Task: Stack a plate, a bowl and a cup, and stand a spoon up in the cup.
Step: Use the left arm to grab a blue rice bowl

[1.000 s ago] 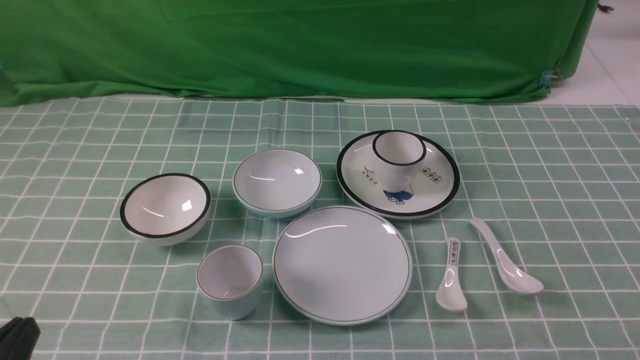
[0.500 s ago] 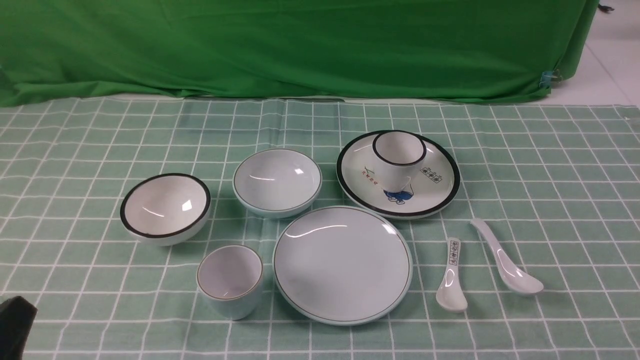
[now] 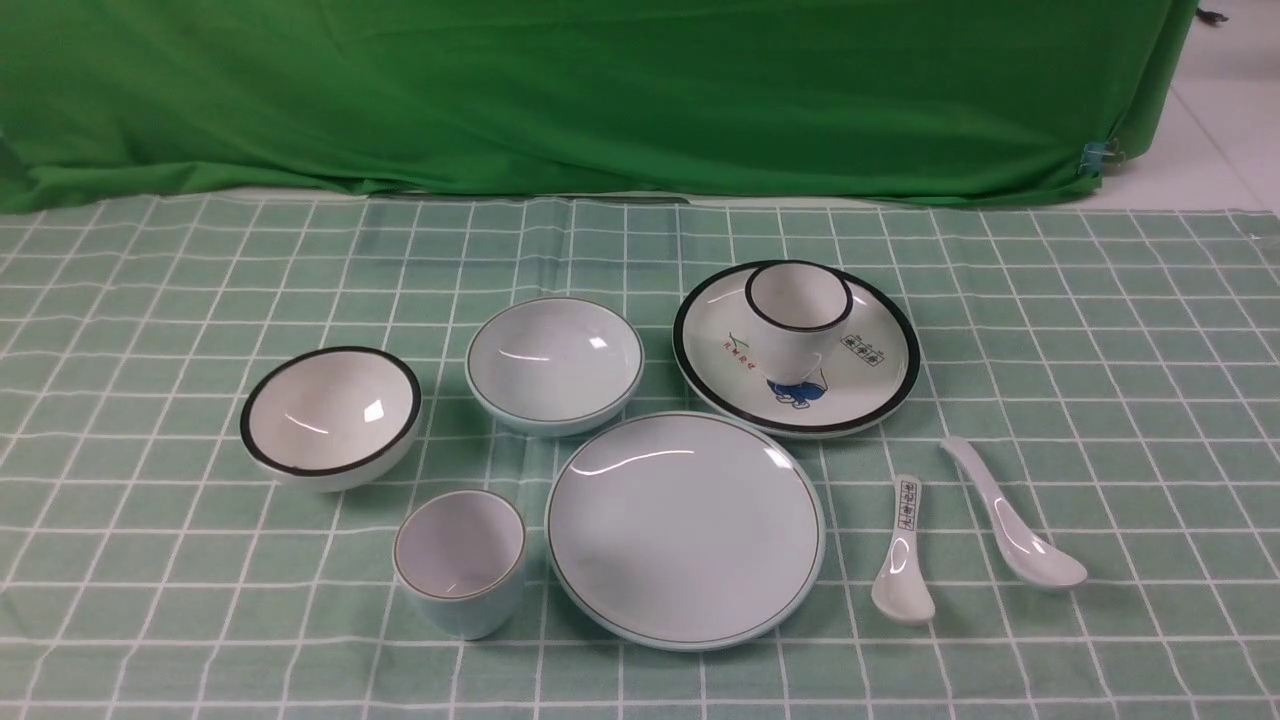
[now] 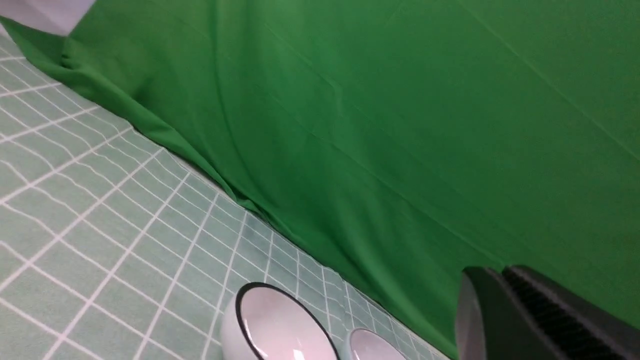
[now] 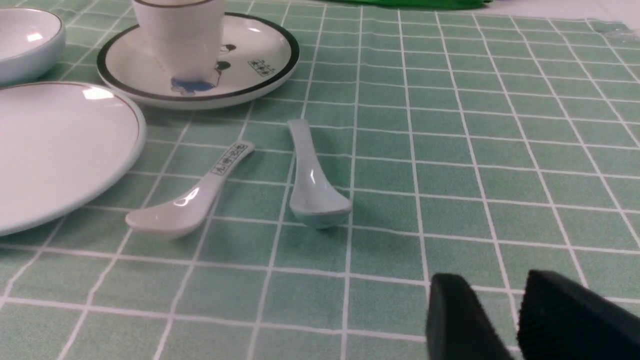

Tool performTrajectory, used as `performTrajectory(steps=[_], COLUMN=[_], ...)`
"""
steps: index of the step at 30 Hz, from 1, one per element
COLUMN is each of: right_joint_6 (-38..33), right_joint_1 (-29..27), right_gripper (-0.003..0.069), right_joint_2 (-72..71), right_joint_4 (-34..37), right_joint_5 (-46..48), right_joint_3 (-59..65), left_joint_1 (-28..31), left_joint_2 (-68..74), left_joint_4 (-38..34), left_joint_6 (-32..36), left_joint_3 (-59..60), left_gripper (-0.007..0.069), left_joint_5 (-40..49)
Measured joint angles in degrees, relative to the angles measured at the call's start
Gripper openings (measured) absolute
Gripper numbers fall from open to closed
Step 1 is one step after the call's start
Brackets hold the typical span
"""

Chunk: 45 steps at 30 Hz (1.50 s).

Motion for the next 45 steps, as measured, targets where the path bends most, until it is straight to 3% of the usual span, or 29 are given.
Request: performTrajectory(steps=[4,9,12,18,21,28,30,32,36,41,45], right_joint_6=[0.0,0.0,0.0,0.36,9.39,24.39,27.19,28.71,21.64,9.4,6.48], right_joint_1=[0.0,0.0,0.0,0.0,0.0,0.0,0.11,1.37,7.74,15.59,20.06], right_gripper=[0.0242,0.0242,0.0242,0.0242,0.0242,0.0242,0.023,0.0186,0.0108,0.0095,0.0095], right_joint_2=[0.0,0.0,0.0,0.0,0.0,0.0,0.0,0.44,5.69,13.63,17.73], right_joint_4=[0.0,0.0,0.0,0.14,3.25,4.42,4.53,4.53,4.72,4.17,2.57], right_joint_5=[0.0,0.0,0.0,-0.29,-4.63,-13.63,-13.25,-7.19,5.48,16.46,18.83], right_joint_3=[0.0,0.0,0.0,0.0,0.0,0.0,0.0,-2.41,-13.64,-26.1,-29.76], left_joint_1=[0.0,-2.18,-9.26,-23.72,-27.68,-28.06,-28.06,-28.06,-27.29,-24.76,-23.14], left_joint_2=[4.42,19.2,31.78,46.3,53.84,67.24,70.23,75.65,87.38,98.5,104.62], left_joint_4=[2.1,2.64,3.83,12.03,15.46,18.76,19.59,20.27,20.88,24.02,25.79], left_joint_6=[5.57,21.86,26.12,27.03,27.1,30.19,31.82,35.7,43.28,49.39,56.75], left_joint_3=[-10.57,-24.0,-33.47,-42.81,-47.15,-56.74,-58.7,-62.65,-72.94,-82.35,-85.73], left_gripper=[0.0013,0.0013,0.0013,0.0013,0.0013,0.0013,0.0013,0.0013,0.0013,0.0015,0.0062], left_joint_5=[9.5,25.47,36.87,41.7,44.32,52.8,52.93,53.32,59.67,62.04,62.23])
